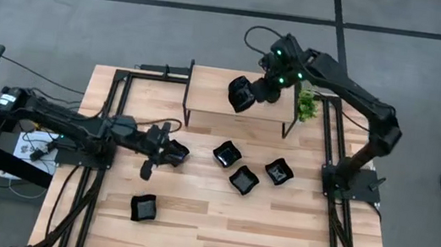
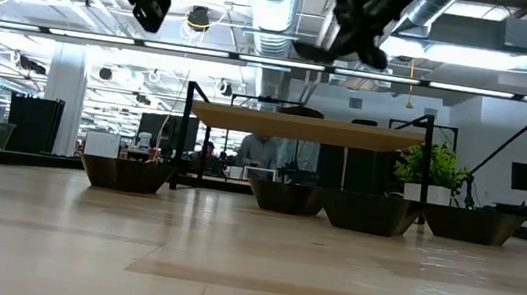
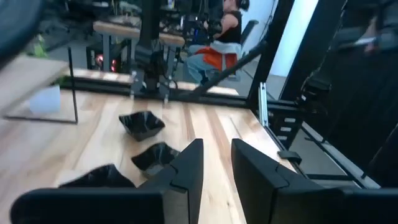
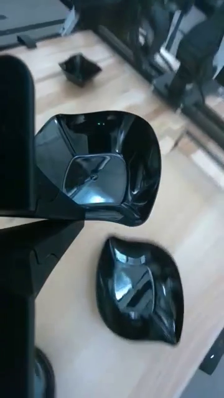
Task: Pick & Place Mini shaped plates
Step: Stack the black leaf shaped plate on top of the other black leaf shaped plates on the shelf
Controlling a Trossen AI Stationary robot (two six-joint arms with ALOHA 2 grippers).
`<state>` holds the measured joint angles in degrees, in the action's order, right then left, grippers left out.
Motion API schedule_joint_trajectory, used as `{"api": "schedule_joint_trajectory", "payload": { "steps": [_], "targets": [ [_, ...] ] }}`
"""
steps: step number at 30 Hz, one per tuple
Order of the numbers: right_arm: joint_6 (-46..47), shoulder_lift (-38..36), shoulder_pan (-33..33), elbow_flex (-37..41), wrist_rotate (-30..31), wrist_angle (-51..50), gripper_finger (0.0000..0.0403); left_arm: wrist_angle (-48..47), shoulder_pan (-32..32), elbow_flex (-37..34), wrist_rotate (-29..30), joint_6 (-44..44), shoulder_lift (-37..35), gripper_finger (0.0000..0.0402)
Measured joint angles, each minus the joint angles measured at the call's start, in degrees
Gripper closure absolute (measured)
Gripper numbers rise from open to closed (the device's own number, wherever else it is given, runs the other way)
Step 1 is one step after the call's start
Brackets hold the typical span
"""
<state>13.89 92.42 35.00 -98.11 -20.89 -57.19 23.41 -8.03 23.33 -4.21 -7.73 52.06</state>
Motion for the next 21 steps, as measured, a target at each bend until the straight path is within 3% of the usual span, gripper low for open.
{"api": "schedule_joint_trajectory", "payload": {
  "steps": [9, 21],
  "targets": [
    [-3.85, 9.26, 6.68, -5.25, -5.00, -0.74, 0.0403, 0.54, -1.91, -3.42, 1.10, -1.50, -5.81, 0.0317],
    [-3.96, 16.62, 9.26, -11.40, -4.60, -4.77, 0.0403, 1.91, -2.45, -5.03, 1.18, -1.72, -6.72, 0.0317]
  ]
}}
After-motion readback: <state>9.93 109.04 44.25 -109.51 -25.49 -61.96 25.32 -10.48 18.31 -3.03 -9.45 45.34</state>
